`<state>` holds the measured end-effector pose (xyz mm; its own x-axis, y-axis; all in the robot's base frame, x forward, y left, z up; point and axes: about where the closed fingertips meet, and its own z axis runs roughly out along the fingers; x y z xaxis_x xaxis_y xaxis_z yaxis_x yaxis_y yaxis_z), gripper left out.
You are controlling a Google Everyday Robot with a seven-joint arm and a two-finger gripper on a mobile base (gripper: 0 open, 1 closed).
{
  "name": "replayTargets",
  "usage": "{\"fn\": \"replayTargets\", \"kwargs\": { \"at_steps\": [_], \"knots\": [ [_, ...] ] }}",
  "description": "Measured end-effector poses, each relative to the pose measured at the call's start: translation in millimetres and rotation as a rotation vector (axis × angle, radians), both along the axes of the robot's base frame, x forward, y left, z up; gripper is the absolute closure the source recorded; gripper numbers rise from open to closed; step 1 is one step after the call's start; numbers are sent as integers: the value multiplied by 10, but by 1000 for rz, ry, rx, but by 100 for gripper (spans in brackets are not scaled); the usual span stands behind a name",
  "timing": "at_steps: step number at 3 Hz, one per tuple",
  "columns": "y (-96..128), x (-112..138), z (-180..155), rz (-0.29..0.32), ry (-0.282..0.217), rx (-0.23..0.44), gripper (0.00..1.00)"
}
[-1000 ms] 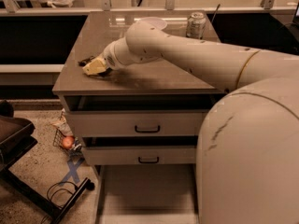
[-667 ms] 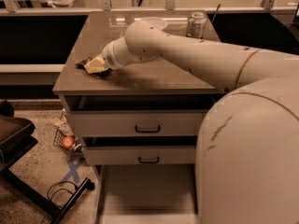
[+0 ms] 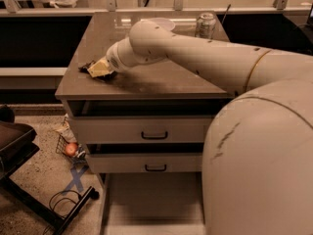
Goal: Place rxbar chocolate into bottom drawer
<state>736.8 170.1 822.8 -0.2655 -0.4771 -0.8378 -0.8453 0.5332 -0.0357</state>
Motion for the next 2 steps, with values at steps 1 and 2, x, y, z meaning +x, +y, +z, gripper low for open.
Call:
{"fn": "replayTargets", "kwargs": {
  "at_steps": [1, 2],
  "knots": [
    [-111, -49, 234, -17, -31, -41, 100],
    [-277, -128, 548, -60, -87, -85, 100]
  ]
}}
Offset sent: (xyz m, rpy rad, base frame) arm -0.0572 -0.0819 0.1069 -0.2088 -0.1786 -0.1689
